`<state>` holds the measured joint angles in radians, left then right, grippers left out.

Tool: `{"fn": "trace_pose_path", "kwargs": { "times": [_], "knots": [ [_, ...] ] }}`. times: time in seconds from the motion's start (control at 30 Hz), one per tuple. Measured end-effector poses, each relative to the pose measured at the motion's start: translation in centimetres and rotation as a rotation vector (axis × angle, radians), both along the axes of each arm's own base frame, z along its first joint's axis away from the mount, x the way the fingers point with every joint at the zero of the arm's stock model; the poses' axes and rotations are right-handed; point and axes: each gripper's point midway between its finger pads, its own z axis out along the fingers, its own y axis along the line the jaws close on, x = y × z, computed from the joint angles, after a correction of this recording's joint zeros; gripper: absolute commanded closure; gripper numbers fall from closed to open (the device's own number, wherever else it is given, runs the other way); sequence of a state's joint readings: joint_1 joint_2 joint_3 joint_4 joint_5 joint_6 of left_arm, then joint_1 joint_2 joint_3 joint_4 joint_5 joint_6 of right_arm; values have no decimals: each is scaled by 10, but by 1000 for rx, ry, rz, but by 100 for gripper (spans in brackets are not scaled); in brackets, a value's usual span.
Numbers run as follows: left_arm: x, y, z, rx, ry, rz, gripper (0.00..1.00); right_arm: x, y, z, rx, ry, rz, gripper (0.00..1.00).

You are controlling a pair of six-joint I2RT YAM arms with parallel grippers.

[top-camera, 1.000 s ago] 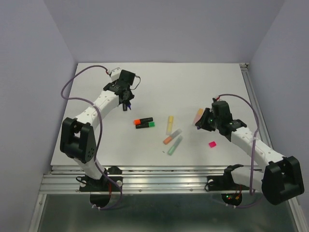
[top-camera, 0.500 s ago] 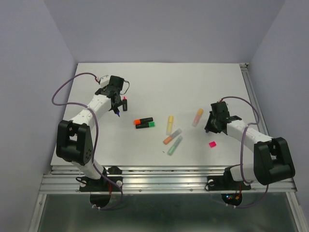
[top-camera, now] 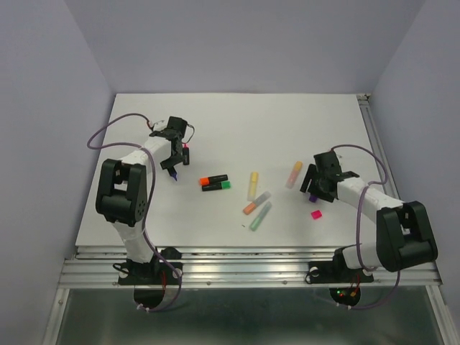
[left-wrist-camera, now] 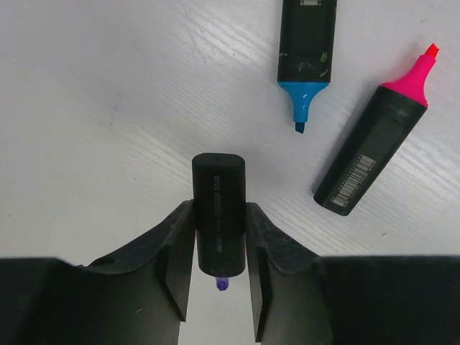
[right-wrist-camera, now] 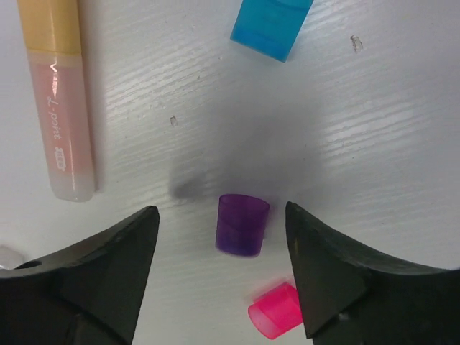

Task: Open the pen caps

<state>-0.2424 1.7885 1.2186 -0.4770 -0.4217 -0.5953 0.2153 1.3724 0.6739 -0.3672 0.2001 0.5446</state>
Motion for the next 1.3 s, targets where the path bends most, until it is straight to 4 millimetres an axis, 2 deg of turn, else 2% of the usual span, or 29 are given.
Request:
{"fn": "trace_pose_path", "kwargs": {
  "times": [0.03,0.1,0.13,0.23,0.37,0.47,0.57,0.67,0.77,0.93,1.1,1.17,1.23,1.3],
  "knots": [
    [2,1,1,-1,-4,2,98,0,0,3,1,-7,2,13],
    [5,5,3,-3,-14,11,98,1,0,8,4,-20,3,1],
    [7,9,4,-4,-18,19,98,2,1,13,6,-31,4,0],
    [13,22,7,-9,-29,52,97,5,2,29,18,-70,8,0],
    [29,35,9,-25,-46,92,89,9,5,53,43,-139,15,0],
    [43,42,4,-30,-43,112,78,8,8,70,68,-186,30,0],
    [54,42,-3,-27,-32,116,61,5,9,81,77,-214,38,0],
    [51,43,-7,-26,-9,118,44,1,8,87,78,-227,41,0],
    [50,42,-7,-32,-4,118,34,-1,8,89,79,-228,41,0],
    [48,38,-3,-55,-4,109,29,-5,7,87,77,-213,43,0],
    [42,28,25,-120,-63,80,27,-7,7,91,81,-221,44,0],
    [30,18,43,-156,-104,50,27,-7,8,93,85,-227,47,0],
    [19,1,63,-188,-150,0,27,-8,9,93,90,-226,51,0],
    [10,-26,78,-211,-191,-76,27,-9,10,93,95,-224,55,0]
  ]
}}
